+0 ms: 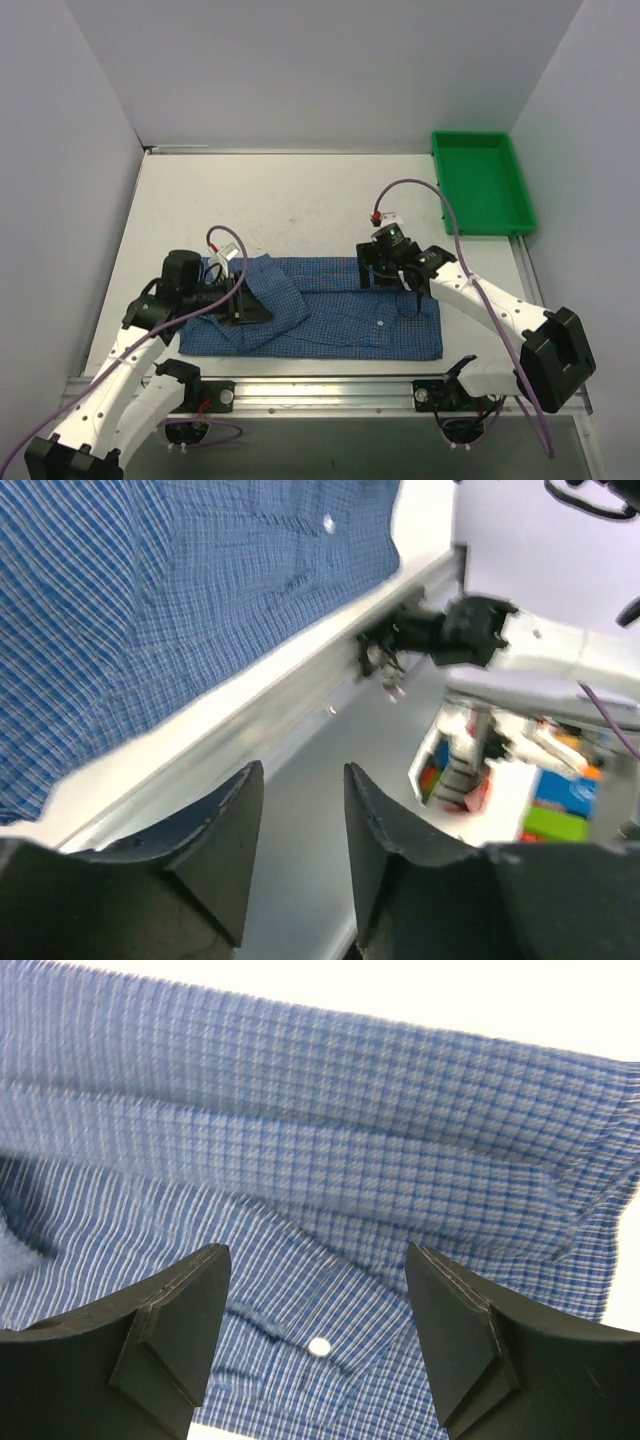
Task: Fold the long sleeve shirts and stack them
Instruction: Fold the shirt
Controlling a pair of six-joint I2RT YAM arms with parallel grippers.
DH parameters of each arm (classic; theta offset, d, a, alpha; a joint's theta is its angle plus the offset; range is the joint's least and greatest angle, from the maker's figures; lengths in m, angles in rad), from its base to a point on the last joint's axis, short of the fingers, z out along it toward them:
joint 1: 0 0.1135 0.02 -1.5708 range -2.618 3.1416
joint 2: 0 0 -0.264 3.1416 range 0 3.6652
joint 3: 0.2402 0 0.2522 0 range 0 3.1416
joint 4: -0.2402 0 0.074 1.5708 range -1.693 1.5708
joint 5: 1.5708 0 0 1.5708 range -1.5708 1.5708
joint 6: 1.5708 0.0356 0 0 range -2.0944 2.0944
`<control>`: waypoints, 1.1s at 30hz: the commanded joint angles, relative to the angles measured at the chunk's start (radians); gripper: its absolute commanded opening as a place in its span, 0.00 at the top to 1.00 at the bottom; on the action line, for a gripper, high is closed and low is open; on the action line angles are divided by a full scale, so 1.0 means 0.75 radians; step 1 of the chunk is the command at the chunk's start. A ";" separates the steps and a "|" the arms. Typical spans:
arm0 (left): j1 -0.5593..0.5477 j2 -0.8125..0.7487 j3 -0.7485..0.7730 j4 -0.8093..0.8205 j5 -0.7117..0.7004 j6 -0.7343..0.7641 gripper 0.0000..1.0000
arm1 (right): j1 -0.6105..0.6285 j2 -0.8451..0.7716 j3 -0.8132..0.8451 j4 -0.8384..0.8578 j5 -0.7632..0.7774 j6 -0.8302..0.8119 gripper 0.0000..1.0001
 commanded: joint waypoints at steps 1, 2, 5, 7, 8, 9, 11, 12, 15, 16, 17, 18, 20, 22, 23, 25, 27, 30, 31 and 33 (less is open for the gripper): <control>0.009 0.090 0.189 -0.040 -0.230 0.068 0.52 | -0.079 0.055 0.073 -0.017 0.068 0.041 0.29; 0.013 0.135 0.224 -0.059 -0.413 0.088 0.51 | -0.111 0.075 0.079 -0.019 0.054 0.049 0.29; 0.052 0.382 0.342 -0.069 -0.682 0.101 0.48 | -0.244 0.134 0.122 -0.021 -0.028 0.078 0.33; 0.125 0.479 0.416 -0.040 -0.762 0.113 0.48 | -0.302 0.183 0.165 -0.031 -0.048 0.078 0.36; 0.158 0.564 0.434 -0.024 -0.803 0.119 0.48 | -0.310 0.200 0.177 -0.031 -0.052 0.078 0.37; 0.185 0.606 0.445 0.029 -0.826 0.123 0.48 | -0.330 0.216 0.190 -0.029 -0.054 0.078 0.39; 0.271 0.732 0.471 0.068 -0.842 0.113 0.48 | -0.351 0.284 0.224 -0.029 -0.064 0.086 0.42; 0.293 0.776 0.477 0.101 -0.851 0.111 0.48 | -0.369 0.306 0.237 -0.031 -0.071 0.094 0.44; 0.353 0.925 0.498 0.146 -0.885 0.093 0.48 | -0.396 0.382 0.247 -0.031 -0.089 0.131 0.46; 0.359 0.958 0.500 0.158 -0.893 0.087 0.48 | -0.402 0.421 0.249 -0.023 -0.087 0.135 0.47; 0.367 1.019 0.510 0.168 -0.894 0.087 0.48 | -0.404 0.435 0.249 -0.019 -0.091 0.137 0.48; 0.369 1.054 0.518 0.185 -0.892 0.087 0.48 | -0.406 0.451 0.249 -0.013 -0.097 0.138 0.48; 0.373 1.150 0.545 0.197 -0.904 0.078 0.48 | -0.408 0.496 0.249 0.009 -0.107 0.135 0.48; 0.382 1.213 0.561 0.205 -0.920 0.062 0.48 | -0.408 0.541 0.251 0.028 -0.108 0.133 0.48; 0.390 1.276 0.569 0.217 -0.922 0.056 0.48 | -0.418 0.560 0.259 0.044 -0.108 0.131 0.49; 0.400 1.340 0.606 0.224 -0.922 0.040 0.48 | -0.431 0.623 0.276 0.058 -0.146 0.131 0.49; 0.451 1.434 0.663 0.236 -0.920 0.033 0.48 | -0.453 0.666 0.312 0.069 -0.173 0.131 0.49; 0.461 1.561 0.745 0.238 -0.908 0.025 0.47 | -0.482 0.774 0.410 0.071 -0.200 0.123 0.48; 0.467 1.592 0.808 0.236 -0.902 0.025 0.47 | -0.488 0.831 0.437 0.069 -0.202 0.123 0.48; 0.470 1.680 0.874 0.240 -0.865 0.035 0.47 | -0.508 0.883 0.529 0.065 -0.214 0.125 0.46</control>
